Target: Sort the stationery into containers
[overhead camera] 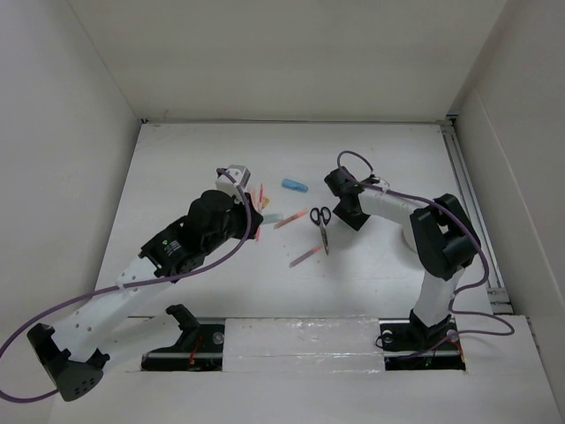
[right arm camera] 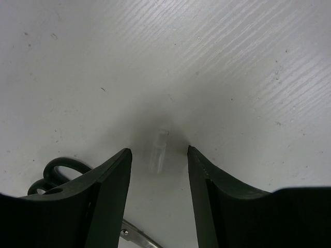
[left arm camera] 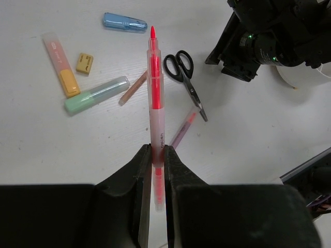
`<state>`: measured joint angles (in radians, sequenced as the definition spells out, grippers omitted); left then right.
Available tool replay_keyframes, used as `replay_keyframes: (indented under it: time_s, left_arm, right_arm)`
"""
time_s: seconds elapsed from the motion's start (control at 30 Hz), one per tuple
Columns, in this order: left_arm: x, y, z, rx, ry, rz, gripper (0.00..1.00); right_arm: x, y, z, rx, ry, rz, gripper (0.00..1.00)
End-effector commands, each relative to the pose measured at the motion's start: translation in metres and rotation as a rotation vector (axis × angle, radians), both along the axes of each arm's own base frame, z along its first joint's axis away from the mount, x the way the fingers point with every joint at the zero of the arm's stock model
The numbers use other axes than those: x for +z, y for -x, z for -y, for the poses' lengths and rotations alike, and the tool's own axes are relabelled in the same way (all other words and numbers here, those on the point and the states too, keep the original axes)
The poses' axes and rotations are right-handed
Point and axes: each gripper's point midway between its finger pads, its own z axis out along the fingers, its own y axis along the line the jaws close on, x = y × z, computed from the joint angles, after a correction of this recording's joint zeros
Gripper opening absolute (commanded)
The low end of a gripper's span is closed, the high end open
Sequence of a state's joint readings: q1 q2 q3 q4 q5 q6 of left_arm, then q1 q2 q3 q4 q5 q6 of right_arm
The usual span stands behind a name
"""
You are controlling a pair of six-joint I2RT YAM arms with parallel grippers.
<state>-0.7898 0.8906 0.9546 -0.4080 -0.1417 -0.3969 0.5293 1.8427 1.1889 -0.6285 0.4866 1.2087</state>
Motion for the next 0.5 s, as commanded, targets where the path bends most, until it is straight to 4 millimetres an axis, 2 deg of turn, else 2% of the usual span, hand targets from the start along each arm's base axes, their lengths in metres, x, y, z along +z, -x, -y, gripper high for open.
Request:
replay_keyframes:
  time_s: [0.0, 0.07, 0.47]
  left_arm:
    - [0.005, 0.0002, 0.0013, -0.015, 0.018, 0.029, 0.0]
    - [0.005, 0.0013, 0.0025, -0.024, 0.021, 0.026, 0.0]
    - [0.0067, 0.0024, 0.0055, -0.044, 0.026, 0.032, 0.0]
  right_arm:
    - [-0.0066, -0.0034, -0.0007, -0.038, -0.013, -0.012, 0.53]
    - [-0.007, -0.0018, 0.0001, -0.047, -0.013, -0.017, 0.5]
    - [-0.0101, -0.0048, 0.0001, -0.059, 0.014, -0.048, 0.5]
